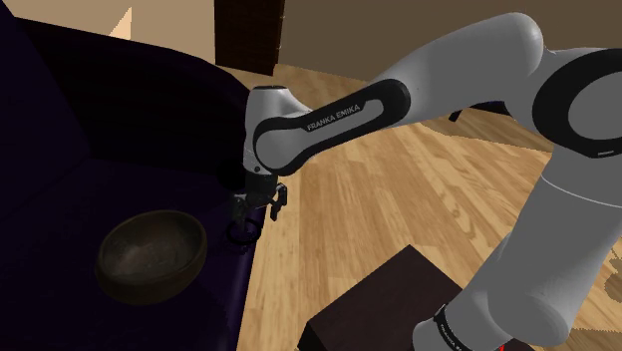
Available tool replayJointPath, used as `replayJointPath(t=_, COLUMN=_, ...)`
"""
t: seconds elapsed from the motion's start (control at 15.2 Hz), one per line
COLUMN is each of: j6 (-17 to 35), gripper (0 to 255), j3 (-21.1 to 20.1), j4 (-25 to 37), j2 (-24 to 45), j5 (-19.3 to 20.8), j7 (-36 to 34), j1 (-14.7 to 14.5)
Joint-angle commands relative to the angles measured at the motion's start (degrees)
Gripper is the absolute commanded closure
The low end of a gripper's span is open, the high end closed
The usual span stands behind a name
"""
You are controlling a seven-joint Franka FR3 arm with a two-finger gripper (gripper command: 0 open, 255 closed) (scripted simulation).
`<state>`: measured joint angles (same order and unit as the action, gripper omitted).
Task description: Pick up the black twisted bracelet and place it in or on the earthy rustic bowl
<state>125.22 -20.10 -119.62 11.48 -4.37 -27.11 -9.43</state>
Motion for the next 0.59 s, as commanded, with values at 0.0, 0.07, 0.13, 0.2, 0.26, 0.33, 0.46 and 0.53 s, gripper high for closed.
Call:
replayJointPath(t=0.0, j6=0.7, gripper=0, j3=-0.1, j4=-0.6, j2=0.1, j5=0.0, j7=-0.1, j1=-0.1)
replayJointPath(t=0.07, j6=0.7, gripper=0, j3=-0.1, j4=-0.6, j2=0.1, j5=0.0, j7=-0.1, j1=-0.1)
replayJointPath(t=0.13, j6=0.7, gripper=0, j3=-0.1, j4=-0.6, j2=0.2, j5=0.0, j7=-0.1, j1=-0.1)
replayJointPath(t=0.2, j6=0.7, gripper=0, j3=-0.1, j4=-0.6, j2=0.2, j5=0.0, j7=-0.1, j1=-0.1)
replayJointPath(t=0.26, j6=0.7, gripper=0, j3=-0.1, j4=-0.6, j2=0.2, j5=0.0, j7=-0.1, j1=-0.1)
replayJointPath(t=0.33, j6=0.7, gripper=0, j3=-0.1, j4=-0.6, j2=0.2, j5=0.0, j7=-0.1, j1=-0.1)
replayJointPath(t=0.46, j6=0.7, gripper=0, j3=-0.1, j4=-0.5, j2=0.2, j5=0.0, j7=-0.1, j1=-0.1)
replayJointPath(t=0.53, j6=0.7, gripper=255, j3=-0.1, j4=-0.5, j2=0.2, j5=0.0, j7=-0.1, j1=-0.1)
